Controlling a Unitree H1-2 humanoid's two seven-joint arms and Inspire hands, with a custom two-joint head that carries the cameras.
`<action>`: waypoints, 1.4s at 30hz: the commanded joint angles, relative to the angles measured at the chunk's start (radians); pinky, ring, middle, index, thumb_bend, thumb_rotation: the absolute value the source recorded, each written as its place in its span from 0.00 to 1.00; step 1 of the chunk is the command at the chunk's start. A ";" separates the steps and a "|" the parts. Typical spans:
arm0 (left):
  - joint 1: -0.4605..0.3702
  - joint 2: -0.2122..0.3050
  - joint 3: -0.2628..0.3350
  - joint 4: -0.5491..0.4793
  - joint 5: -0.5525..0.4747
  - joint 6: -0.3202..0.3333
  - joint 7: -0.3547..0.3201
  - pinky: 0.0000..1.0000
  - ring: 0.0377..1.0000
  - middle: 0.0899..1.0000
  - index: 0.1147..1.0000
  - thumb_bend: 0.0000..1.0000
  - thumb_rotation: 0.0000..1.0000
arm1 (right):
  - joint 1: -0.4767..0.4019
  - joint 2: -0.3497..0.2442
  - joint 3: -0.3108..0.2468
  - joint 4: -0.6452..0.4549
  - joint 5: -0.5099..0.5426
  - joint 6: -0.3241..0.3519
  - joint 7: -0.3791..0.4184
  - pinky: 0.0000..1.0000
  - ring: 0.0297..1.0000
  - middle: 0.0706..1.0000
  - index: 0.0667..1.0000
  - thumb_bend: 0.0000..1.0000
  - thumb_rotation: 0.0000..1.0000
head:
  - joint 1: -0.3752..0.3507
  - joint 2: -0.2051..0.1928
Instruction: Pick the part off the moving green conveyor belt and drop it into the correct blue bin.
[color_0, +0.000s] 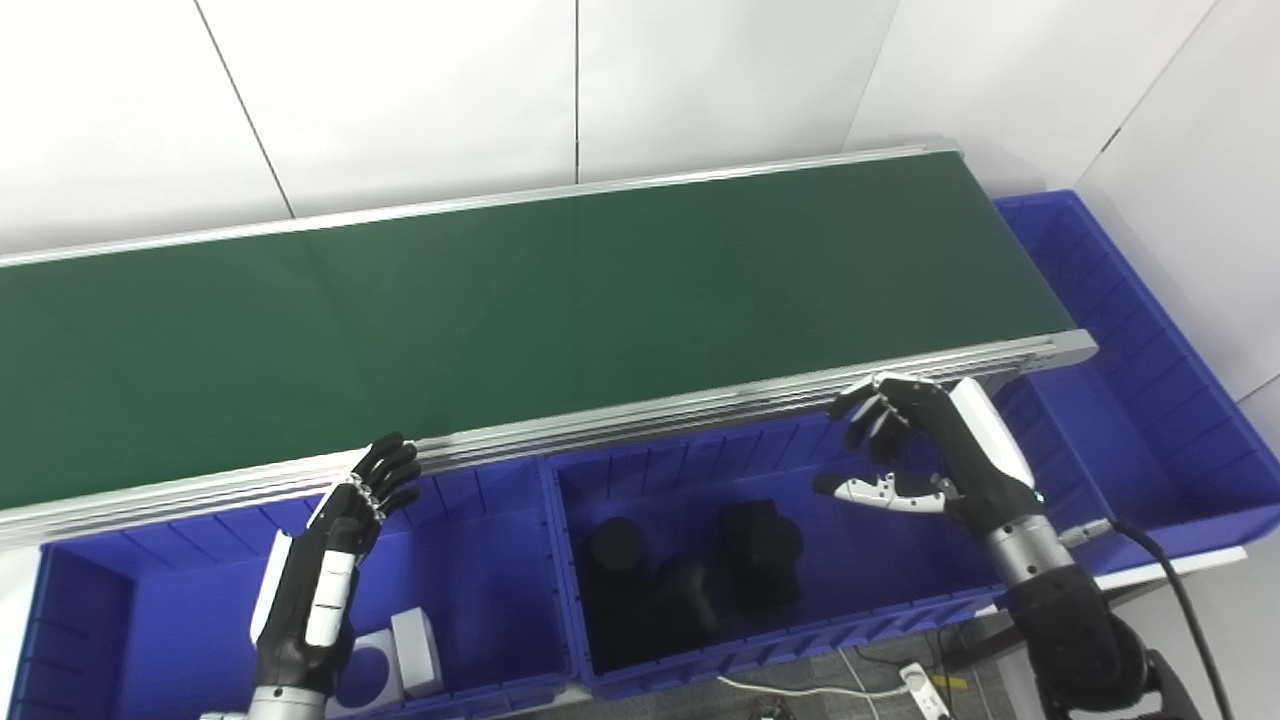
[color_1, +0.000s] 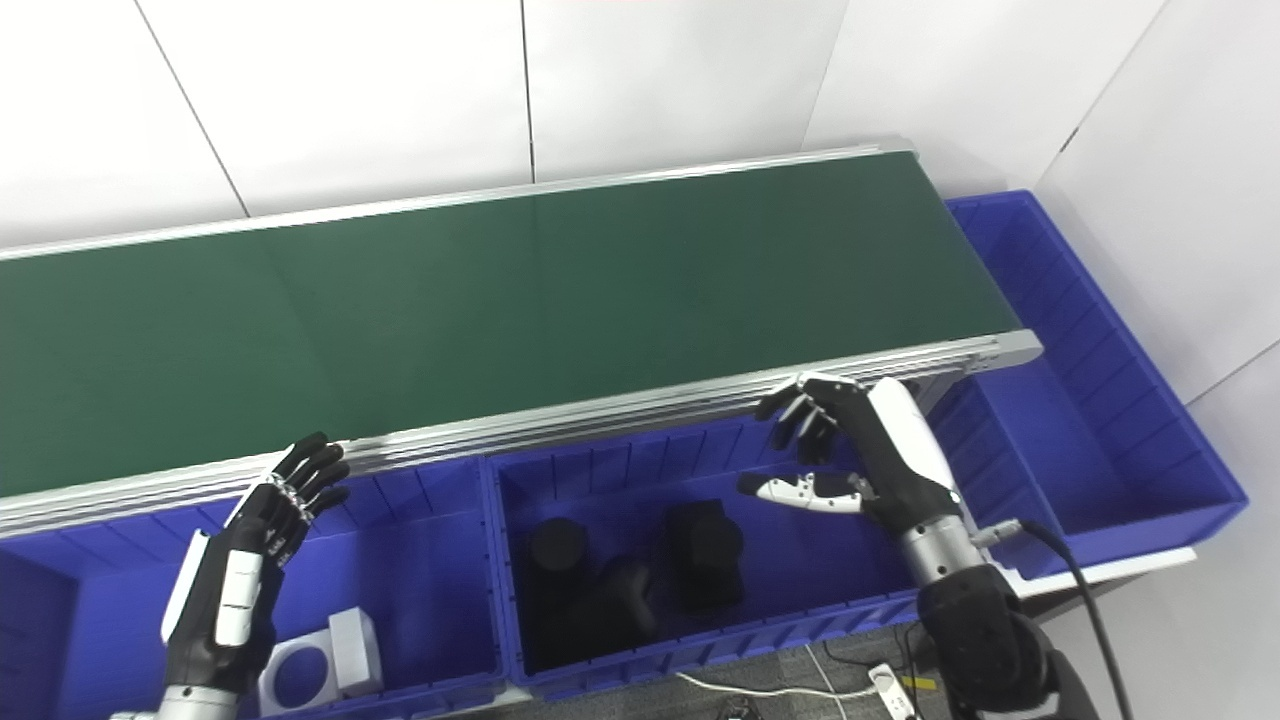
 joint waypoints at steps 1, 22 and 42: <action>-0.009 0.008 0.005 -0.020 0.000 -0.030 -0.004 0.80 0.84 0.84 0.84 0.69 0.96 | 0.000 -0.016 -0.016 -0.013 0.012 -0.029 -0.017 0.23 0.28 0.37 0.50 0.51 0.00 | 0.001 0.001; -0.008 -0.003 0.000 -0.011 0.016 -0.047 0.001 0.81 0.83 0.84 0.84 0.68 0.96 | -0.014 -0.018 -0.008 0.010 0.055 -0.084 -0.005 0.27 0.33 0.39 0.50 0.52 0.01 | 0.025 -0.009; -0.029 -0.004 -0.010 0.010 0.042 -0.049 0.002 0.81 0.84 0.84 0.83 0.69 0.97 | -0.054 0.091 0.185 -0.119 0.189 -0.220 0.068 0.97 0.99 0.98 0.95 1.00 1.00 | 0.207 -0.013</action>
